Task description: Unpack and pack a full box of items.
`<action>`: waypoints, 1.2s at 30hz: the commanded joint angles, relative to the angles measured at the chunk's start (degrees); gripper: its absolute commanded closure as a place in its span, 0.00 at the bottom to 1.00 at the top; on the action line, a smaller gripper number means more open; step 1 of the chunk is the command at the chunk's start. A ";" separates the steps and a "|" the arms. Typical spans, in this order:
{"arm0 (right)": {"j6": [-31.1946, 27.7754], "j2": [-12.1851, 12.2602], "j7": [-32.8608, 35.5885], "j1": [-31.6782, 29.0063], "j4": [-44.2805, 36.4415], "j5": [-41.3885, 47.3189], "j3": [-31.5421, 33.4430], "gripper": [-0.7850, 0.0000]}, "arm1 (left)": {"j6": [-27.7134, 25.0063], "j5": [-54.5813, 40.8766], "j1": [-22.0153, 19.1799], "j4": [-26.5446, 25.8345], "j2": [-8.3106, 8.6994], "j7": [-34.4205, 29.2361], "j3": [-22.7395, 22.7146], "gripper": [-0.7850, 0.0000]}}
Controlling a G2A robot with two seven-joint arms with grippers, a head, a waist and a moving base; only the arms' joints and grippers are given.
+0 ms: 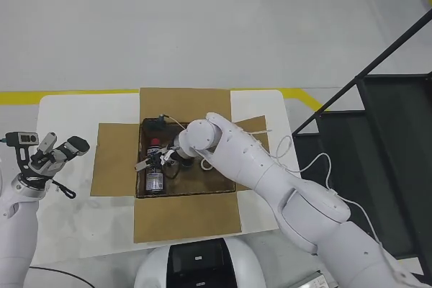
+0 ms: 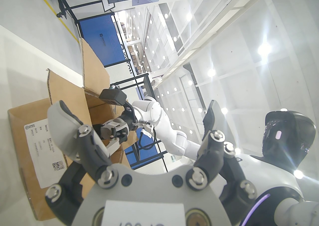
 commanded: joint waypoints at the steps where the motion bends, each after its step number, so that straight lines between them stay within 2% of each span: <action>1: -0.98 1.04 -0.24 -0.78 -2.72 -1.63 1.16 0.00 | 0.00 0.00 0.00 0.00 0.00 0.00 0.00 0.00; 6: -4.36 5.64 0.01 -7.01 -16.12 -4.44 8.23 0.00 | 0.97 2.08 0.65 -0.60 0.16 3.92 -1.01 0.00; 11: -9.01 11.40 4.86 -19.91 -36.66 -5.96 20.44 0.00 | -1.43 5.08 0.78 1.08 0.43 6.19 -2.50 0.00; 16: -15.31 15.08 9.94 -32.14 -52.84 -3.68 31.12 0.00 | -4.40 10.92 -1.44 5.85 0.29 7.70 -0.71 0.00; 23: -18.71 17.81 9.18 -44.56 -67.50 -2.42 41.96 0.00 | -7.99 19.70 -7.63 13.28 -1.45 12.06 7.34 0.00; 28: -19.41 19.08 7.23 -51.34 -72.86 -2.65 47.99 0.00 | -8.35 16.39 -11.42 16.72 -2.76 7.70 11.83 0.00; 31: -20.46 19.60 4.03 -55.44 -75.18 -3.15 51.37 0.00 | -5.89 12.47 -11.74 14.95 -2.83 5.24 12.77 0.00; 36: -20.53 20.04 -5.31 -62.70 -77.46 -5.40 57.39 0.00 | -3.63 10.39 -8.43 5.87 -1.53 2.97 12.16 0.00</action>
